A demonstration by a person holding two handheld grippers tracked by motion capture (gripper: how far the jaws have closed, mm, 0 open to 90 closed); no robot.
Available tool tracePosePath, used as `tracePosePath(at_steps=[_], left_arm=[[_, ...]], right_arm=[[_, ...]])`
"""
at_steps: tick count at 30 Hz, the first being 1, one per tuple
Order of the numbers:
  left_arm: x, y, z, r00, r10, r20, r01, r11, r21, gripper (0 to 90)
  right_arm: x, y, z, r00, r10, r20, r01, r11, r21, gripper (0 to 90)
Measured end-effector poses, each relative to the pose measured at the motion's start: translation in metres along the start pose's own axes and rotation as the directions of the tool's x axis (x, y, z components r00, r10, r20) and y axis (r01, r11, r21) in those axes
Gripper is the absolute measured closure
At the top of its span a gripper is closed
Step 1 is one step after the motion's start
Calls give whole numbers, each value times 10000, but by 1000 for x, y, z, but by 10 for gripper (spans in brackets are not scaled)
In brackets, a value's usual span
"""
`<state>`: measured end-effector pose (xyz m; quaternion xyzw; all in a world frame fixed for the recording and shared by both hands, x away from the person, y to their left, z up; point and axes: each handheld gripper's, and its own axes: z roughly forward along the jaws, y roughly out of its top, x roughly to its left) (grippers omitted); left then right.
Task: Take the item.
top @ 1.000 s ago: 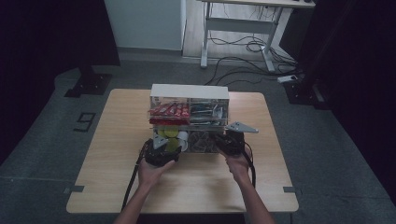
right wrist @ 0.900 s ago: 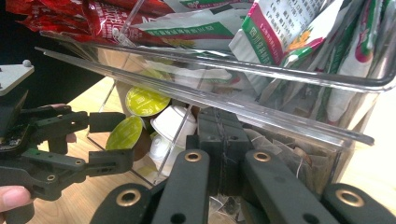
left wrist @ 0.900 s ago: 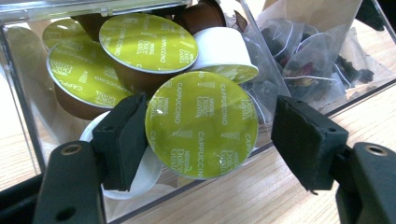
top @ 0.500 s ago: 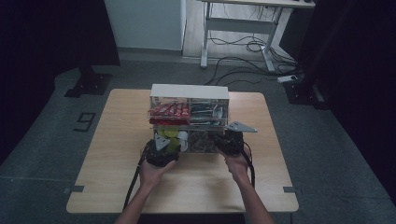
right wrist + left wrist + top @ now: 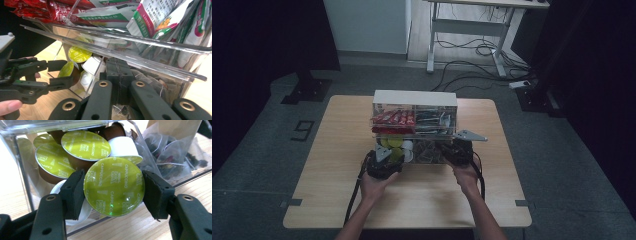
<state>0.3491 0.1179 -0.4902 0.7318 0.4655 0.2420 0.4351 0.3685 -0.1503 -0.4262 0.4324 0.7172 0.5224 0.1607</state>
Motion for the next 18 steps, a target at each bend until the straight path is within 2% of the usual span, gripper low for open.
tracePosePath(at_steps=[10,18], left_arm=[[0,4,-16,9997,101,244,-95,9996,-263,385],[3,5,-22,9994,109,333,-100,9996,-256,385]], right_arm=[[0,0,1,10000,35,-3,-35,10000,-7,891],[1,1,2,10000,13,-5,-13,10000,3,891]])
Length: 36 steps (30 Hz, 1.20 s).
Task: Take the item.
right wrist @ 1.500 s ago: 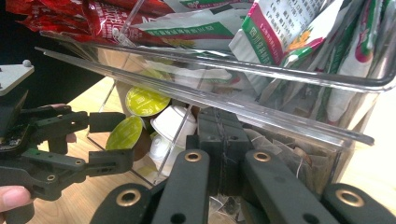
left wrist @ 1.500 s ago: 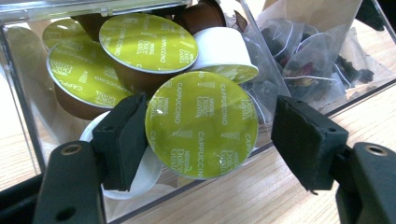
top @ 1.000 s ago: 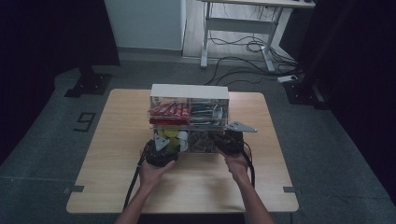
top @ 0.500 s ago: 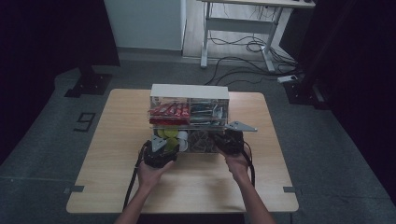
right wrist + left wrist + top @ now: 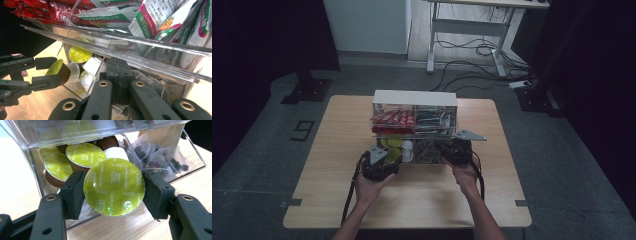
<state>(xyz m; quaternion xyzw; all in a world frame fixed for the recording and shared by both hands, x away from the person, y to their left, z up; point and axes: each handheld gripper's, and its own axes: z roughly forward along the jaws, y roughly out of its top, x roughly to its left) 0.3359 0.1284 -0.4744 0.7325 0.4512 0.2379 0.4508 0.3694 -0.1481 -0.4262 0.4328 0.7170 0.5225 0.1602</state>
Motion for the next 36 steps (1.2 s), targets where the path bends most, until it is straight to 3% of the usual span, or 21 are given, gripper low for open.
tracePosePath(at_steps=[10,36], left_arm=[[6,0,-12,9996,-201,205,204,9997,-119,385],[19,-6,-35,9992,-366,165,370,9990,-251,385]], right_arm=[[0,0,0,10000,-7,7,7,10000,12,891],[0,-1,3,10000,-41,-26,41,9999,92,891]])
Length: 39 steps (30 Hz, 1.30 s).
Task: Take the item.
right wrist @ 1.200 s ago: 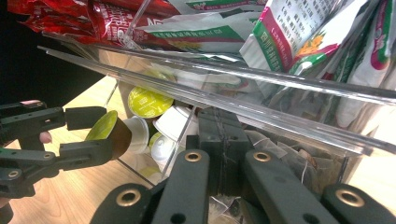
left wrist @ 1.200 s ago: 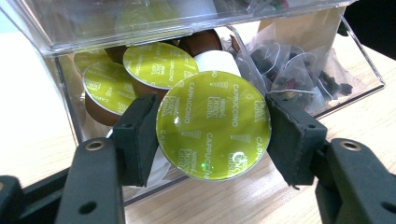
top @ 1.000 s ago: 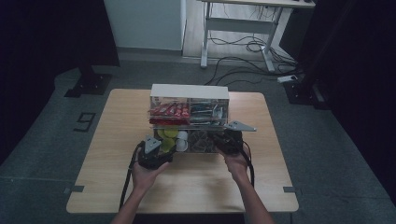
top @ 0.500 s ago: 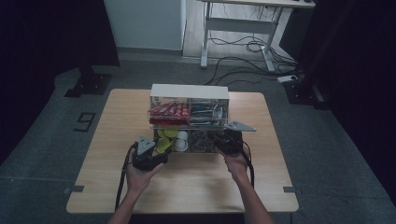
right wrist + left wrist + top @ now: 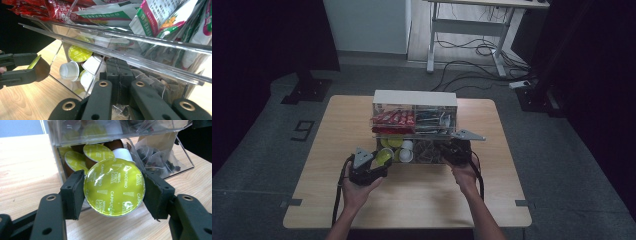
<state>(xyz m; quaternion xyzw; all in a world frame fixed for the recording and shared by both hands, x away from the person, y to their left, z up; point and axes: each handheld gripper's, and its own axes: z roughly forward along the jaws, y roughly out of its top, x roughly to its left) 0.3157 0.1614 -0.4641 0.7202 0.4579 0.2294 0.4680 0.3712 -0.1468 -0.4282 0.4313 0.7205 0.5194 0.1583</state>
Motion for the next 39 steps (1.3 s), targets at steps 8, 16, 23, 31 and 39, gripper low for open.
tracePosePath(at_steps=[8,16,23,31,39], left_arm=[[7,-5,-5,9998,-55,-172,56,10000,66,385],[12,-8,-9,9995,-84,-313,87,9999,92,385],[12,-15,-14,9989,-97,-466,105,9998,177,385],[21,-21,-22,9962,-309,-809,324,9993,173,385],[34,-29,-24,9916,-637,-1130,671,9974,265,386]], right_arm=[[0,-1,1,10000,2,12,-2,10000,2,891],[0,-1,1,10000,56,35,-55,10000,-16,891],[1,-2,-1,10000,80,47,-79,9999,-91,891],[0,-3,-2,9998,175,-7,-175,9997,-179,891],[0,-4,-3,9998,193,-38,-194,9996,-211,891]])
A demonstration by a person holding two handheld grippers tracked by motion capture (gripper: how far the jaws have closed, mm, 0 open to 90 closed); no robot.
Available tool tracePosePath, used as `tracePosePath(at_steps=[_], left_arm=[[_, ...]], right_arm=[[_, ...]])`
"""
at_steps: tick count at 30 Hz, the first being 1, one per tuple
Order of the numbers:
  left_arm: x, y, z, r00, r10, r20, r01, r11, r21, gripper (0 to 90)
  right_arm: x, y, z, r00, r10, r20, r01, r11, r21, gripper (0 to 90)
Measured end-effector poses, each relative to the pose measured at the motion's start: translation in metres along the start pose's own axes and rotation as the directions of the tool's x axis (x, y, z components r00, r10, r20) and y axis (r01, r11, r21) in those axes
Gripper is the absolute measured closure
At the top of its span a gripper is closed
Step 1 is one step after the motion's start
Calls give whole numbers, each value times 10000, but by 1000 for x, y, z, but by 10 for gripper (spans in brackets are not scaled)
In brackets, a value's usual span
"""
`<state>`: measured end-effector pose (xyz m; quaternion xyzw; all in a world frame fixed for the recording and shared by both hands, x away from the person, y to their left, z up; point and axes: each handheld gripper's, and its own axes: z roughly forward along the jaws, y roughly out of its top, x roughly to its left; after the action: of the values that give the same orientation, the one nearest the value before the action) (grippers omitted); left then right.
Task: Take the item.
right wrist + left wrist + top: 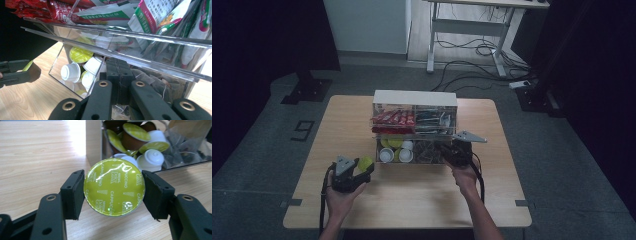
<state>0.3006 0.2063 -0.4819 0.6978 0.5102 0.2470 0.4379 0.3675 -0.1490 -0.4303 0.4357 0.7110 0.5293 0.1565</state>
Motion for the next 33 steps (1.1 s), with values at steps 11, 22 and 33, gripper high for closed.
tracePosePath(at_steps=[11,22,33], left_arm=[[21,-6,1,9986,-259,-458,267,9995,167,385],[32,-16,10,9965,-291,-783,341,9974,639,385],[41,-22,17,9937,-325,-1070,440,9933,1069,385]], right_arm=[[0,1,0,10000,-32,24,32,10000,44,891],[0,1,-1,9999,-110,17,109,9999,102,891],[0,1,-1,9999,-109,25,109,9999,107,891]])
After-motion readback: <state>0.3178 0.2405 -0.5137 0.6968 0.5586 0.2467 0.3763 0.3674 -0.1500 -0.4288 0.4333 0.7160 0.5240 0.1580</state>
